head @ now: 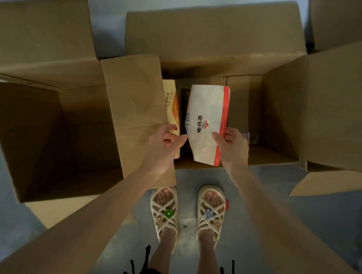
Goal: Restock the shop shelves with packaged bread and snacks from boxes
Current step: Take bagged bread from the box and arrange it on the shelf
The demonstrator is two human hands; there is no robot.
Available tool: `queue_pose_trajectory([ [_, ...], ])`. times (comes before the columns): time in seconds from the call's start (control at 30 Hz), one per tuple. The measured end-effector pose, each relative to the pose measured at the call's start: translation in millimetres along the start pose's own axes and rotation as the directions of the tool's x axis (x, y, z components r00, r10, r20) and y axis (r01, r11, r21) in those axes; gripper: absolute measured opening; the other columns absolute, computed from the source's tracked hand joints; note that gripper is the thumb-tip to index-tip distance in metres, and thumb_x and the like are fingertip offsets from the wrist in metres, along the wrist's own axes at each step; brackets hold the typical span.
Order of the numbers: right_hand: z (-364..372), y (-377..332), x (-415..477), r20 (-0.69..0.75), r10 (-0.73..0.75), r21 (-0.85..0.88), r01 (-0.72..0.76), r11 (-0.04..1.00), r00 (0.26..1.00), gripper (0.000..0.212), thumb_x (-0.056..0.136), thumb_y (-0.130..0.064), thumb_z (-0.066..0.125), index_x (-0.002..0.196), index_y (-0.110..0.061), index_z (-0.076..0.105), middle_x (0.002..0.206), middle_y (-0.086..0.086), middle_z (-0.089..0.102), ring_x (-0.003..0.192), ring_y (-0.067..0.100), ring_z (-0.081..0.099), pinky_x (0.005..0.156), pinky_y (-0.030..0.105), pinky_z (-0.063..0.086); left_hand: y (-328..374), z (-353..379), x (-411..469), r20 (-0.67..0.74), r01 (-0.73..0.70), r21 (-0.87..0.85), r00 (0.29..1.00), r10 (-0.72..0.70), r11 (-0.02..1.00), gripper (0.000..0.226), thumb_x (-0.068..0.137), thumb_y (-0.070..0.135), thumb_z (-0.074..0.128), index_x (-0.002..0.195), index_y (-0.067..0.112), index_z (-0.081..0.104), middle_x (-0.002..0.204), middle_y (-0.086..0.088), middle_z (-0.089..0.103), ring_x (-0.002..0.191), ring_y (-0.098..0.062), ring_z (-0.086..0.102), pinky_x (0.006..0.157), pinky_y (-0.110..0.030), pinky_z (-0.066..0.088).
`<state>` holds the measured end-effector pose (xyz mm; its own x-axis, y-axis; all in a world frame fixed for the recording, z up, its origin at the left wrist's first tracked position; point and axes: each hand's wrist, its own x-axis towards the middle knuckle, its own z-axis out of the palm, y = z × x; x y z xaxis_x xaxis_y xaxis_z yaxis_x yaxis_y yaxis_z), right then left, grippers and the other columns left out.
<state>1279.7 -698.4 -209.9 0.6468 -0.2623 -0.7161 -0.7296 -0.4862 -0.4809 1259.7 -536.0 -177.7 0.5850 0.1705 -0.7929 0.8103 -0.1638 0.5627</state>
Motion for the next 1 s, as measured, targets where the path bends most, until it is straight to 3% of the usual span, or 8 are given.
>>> queue_pose_trajectory([
  [0.17,1,-7,-1,-0.027,0.020,-0.002,-0.020,1.000,0.999,0.009,0.096,-0.026,0.056,0.099,-0.018,0.056,0.121,0.002,0.065,0.094,0.008,0.056,0.066,0.006,0.040,2,-1,0,-0.008,-0.005,0.017,1.000,0.005,1.000,0.039,0.090,0.030,0.066,0.125,0.018,0.055,0.108,-0.004,0.066,0.099,-0.018,0.064,0.088,-0.035,0.054],
  [0.37,-8,-17,-12,-0.031,0.037,0.058,-0.035,0.998,0.999,0.012,0.098,-0.026,0.053,0.094,-0.015,0.050,0.118,0.003,0.064,0.099,0.013,0.058,0.072,0.017,0.045,7,-4,-11,0.007,-0.007,0.001,1.000,0.007,1.000,0.040,0.091,0.029,0.065,0.127,0.018,0.053,0.109,-0.005,0.066,0.098,-0.017,0.064,0.071,-0.023,0.053],
  [0.5,-19,-22,-23,-0.040,0.050,0.080,-0.046,0.996,0.998,0.013,0.099,-0.028,0.052,0.093,-0.018,0.047,0.119,0.000,0.062,0.096,0.011,0.057,0.065,0.014,0.042,14,-7,-26,0.018,-0.032,0.015,0.999,0.031,0.999,0.041,0.092,0.028,0.064,0.130,0.017,0.052,0.102,0.004,0.064,0.097,-0.016,0.064,0.075,-0.025,0.054],
  [0.7,-56,-40,-53,-0.045,0.018,0.162,-0.010,0.987,0.999,0.014,0.099,-0.028,0.052,0.096,-0.015,0.047,0.109,-0.005,0.060,0.097,0.016,0.060,0.080,0.025,0.051,36,-12,-56,0.002,-0.068,0.033,0.998,0.068,0.997,0.041,0.092,0.031,0.063,0.129,0.018,0.051,0.106,0.002,0.063,0.098,-0.017,0.064,0.079,-0.027,0.054],
  [0.8,-86,-58,-74,-0.049,-0.021,0.200,0.031,0.979,0.999,0.013,0.099,-0.026,0.053,0.094,-0.015,0.048,0.096,-0.009,0.059,0.093,0.015,0.060,0.084,0.027,0.051,58,-15,-80,0.011,-0.089,0.029,0.996,0.088,0.996,0.043,0.093,0.032,0.061,0.131,0.018,0.048,0.112,0.000,0.061,0.102,-0.018,0.063,0.076,-0.024,0.052],
  [1.0,-157,-100,-132,-0.036,-0.090,0.211,0.096,0.973,0.995,0.019,0.099,-0.027,0.052,0.084,-0.017,0.048,0.100,0.003,0.065,0.091,0.021,0.063,0.082,0.032,0.053,118,-24,-142,0.006,-0.201,0.072,0.979,0.202,0.977,0.040,0.093,0.034,0.059,0.130,0.019,0.049,0.113,0.001,0.063,0.104,-0.016,0.062,0.065,-0.014,0.049],
])
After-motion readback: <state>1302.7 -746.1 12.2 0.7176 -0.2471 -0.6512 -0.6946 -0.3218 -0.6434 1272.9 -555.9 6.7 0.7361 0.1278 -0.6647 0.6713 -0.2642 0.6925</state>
